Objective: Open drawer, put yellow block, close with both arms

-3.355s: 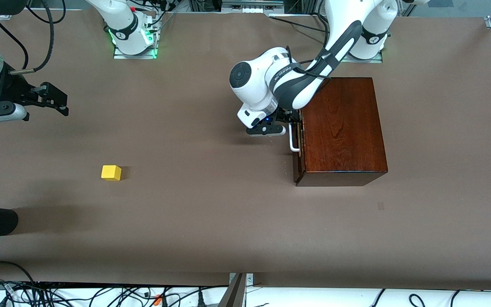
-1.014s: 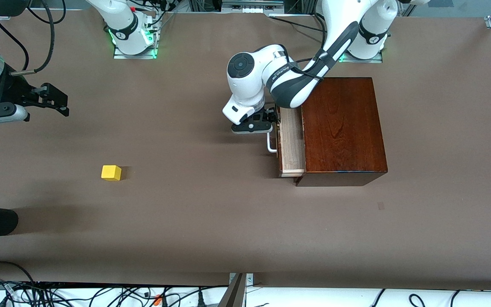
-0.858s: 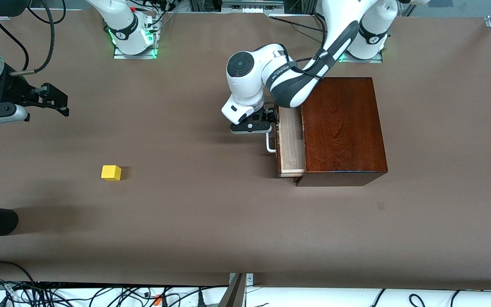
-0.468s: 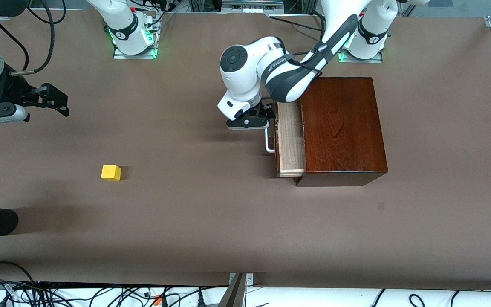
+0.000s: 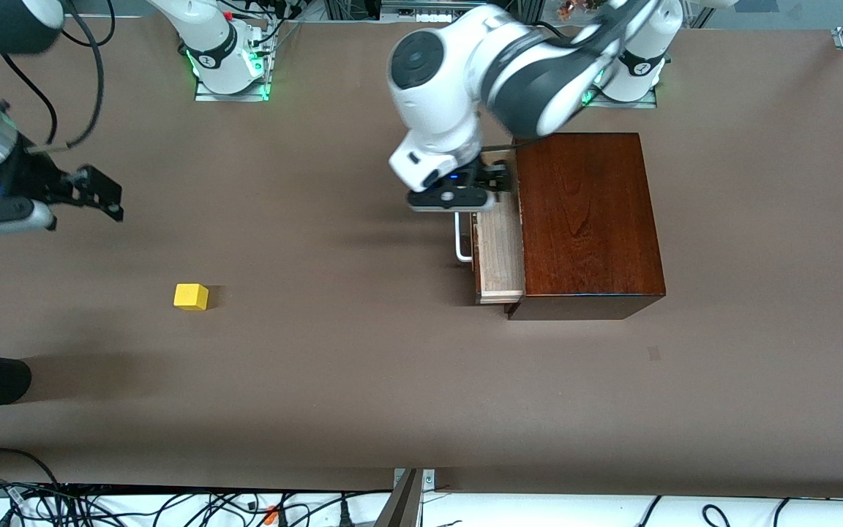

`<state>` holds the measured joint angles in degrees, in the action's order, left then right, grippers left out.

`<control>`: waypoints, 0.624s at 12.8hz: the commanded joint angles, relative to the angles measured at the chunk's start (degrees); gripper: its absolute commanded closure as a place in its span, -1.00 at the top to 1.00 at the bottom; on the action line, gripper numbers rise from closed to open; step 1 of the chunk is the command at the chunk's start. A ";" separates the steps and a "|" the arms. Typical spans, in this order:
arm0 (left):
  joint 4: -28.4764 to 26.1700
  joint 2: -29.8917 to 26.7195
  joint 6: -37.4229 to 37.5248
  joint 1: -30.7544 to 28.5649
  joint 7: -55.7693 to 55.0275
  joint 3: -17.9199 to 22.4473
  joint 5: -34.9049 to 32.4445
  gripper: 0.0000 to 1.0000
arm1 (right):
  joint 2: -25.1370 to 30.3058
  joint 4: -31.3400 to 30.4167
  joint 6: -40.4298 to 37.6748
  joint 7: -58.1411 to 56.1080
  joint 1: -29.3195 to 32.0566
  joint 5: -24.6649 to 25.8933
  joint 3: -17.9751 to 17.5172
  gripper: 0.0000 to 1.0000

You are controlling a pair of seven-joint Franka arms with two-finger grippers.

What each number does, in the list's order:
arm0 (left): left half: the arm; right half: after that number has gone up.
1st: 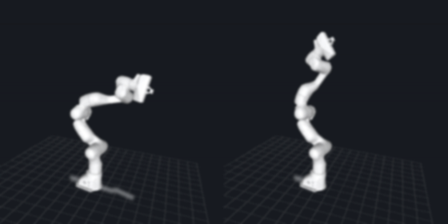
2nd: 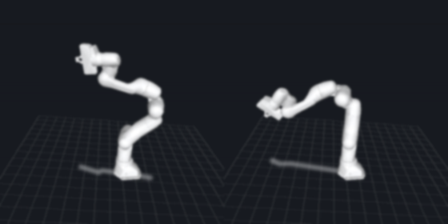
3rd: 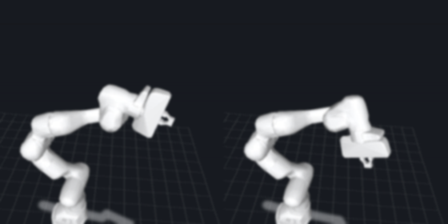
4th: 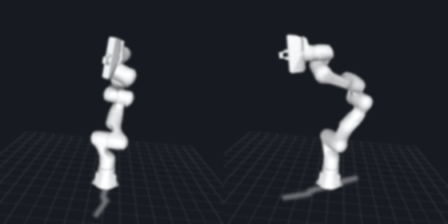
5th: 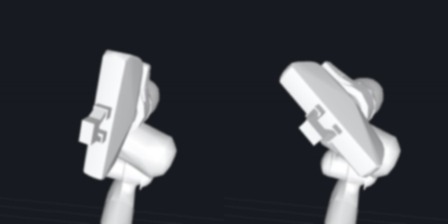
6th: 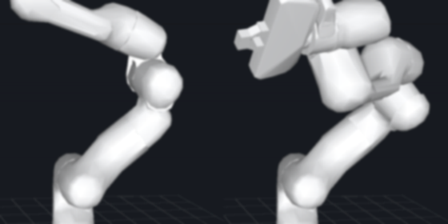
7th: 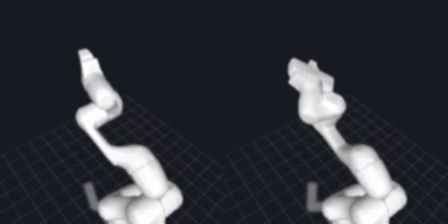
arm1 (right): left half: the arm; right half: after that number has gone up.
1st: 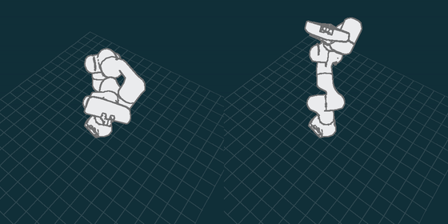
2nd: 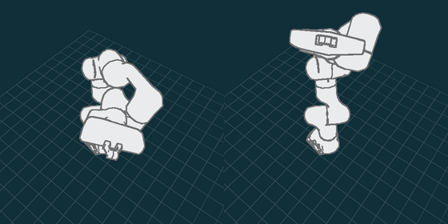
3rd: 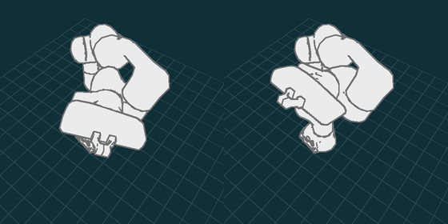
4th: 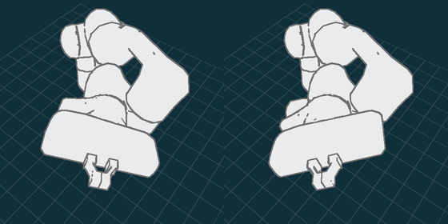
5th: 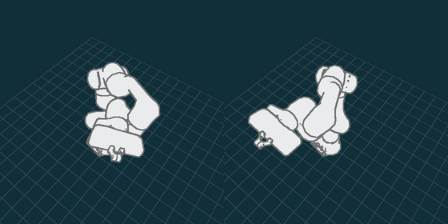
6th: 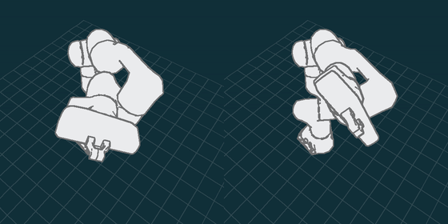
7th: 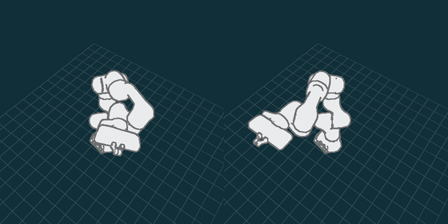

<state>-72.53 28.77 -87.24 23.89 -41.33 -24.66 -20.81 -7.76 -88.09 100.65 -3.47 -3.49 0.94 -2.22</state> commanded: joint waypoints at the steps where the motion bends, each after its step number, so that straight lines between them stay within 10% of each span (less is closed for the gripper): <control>1: 0.90 -4.14 3.39 -8.21 10.37 -0.47 4.27 1.00 | -3.74 1.08 1.38 -1.02 0.59 -0.07 0.02 1.00; 6: -0.15 -10.55 7.00 -21.93 22.30 0.22 11.13 1.00 | -14.29 1.26 3.66 -1.10 1.38 2.30 0.03 1.00; 8: -2.08 -14.60 7.00 -21.79 30.66 7.21 14.47 1.00 | -18.50 -0.23 6.91 -1.10 1.73 2.05 0.03 1.00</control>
<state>-71.40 19.32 -80.64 2.00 -17.56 -22.89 -9.87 -22.97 -88.42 105.67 -3.51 -2.43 2.46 -1.84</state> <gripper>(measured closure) 0.000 0.000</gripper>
